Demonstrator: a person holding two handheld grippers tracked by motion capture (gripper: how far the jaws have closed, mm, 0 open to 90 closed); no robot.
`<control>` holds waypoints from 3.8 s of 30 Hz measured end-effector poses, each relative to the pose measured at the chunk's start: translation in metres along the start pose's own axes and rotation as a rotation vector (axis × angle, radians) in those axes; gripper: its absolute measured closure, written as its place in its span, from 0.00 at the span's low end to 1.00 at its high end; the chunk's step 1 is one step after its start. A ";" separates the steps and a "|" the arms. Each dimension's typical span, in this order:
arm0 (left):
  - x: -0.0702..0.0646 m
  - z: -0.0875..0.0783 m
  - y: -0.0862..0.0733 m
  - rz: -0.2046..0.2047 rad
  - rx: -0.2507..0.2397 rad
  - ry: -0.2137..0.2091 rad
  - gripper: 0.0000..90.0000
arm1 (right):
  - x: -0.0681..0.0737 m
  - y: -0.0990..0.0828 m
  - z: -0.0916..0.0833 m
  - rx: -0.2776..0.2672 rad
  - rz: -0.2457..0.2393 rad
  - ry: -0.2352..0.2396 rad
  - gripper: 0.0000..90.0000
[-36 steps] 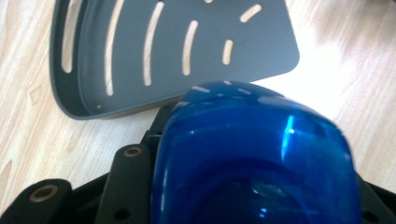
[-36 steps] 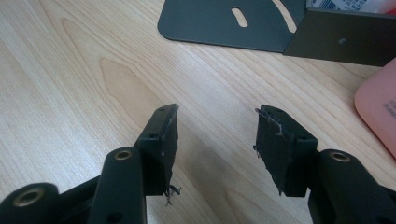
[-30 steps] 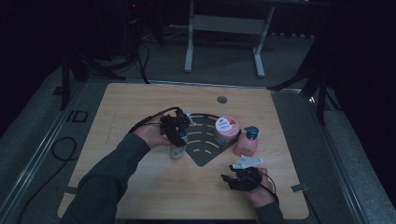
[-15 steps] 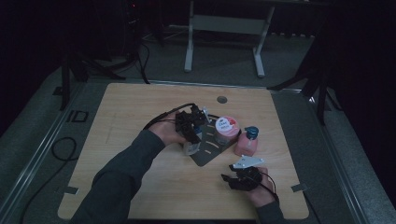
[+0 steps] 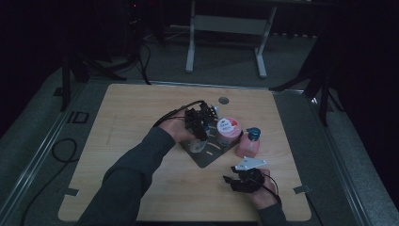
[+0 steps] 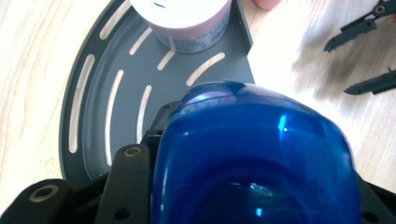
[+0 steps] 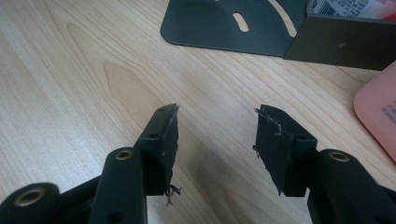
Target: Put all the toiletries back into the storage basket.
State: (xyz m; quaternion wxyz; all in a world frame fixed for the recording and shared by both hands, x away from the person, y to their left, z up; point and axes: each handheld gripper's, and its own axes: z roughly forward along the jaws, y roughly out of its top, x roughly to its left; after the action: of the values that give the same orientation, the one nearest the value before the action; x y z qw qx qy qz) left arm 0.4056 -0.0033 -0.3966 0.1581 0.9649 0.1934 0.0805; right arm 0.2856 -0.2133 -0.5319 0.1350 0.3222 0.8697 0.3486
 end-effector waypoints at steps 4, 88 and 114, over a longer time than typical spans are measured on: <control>0.002 0.002 0.008 -0.009 0.003 0.002 0.61 | 0.000 0.000 -0.001 -0.006 0.001 -0.001 0.53; 0.070 0.045 0.074 -0.268 -0.035 0.090 0.61 | -0.001 -0.003 -0.003 -0.005 0.001 -0.004 0.53; 0.076 0.055 0.079 -0.327 -0.087 0.109 0.61 | -0.001 -0.004 -0.003 -0.003 0.007 -0.003 0.53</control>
State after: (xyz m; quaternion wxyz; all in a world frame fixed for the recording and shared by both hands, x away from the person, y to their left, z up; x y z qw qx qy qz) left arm 0.5139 -0.0570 -0.4145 0.1998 0.9071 0.3523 0.1145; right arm 0.2828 -0.2180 -0.5324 0.1356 0.3254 0.8680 0.3497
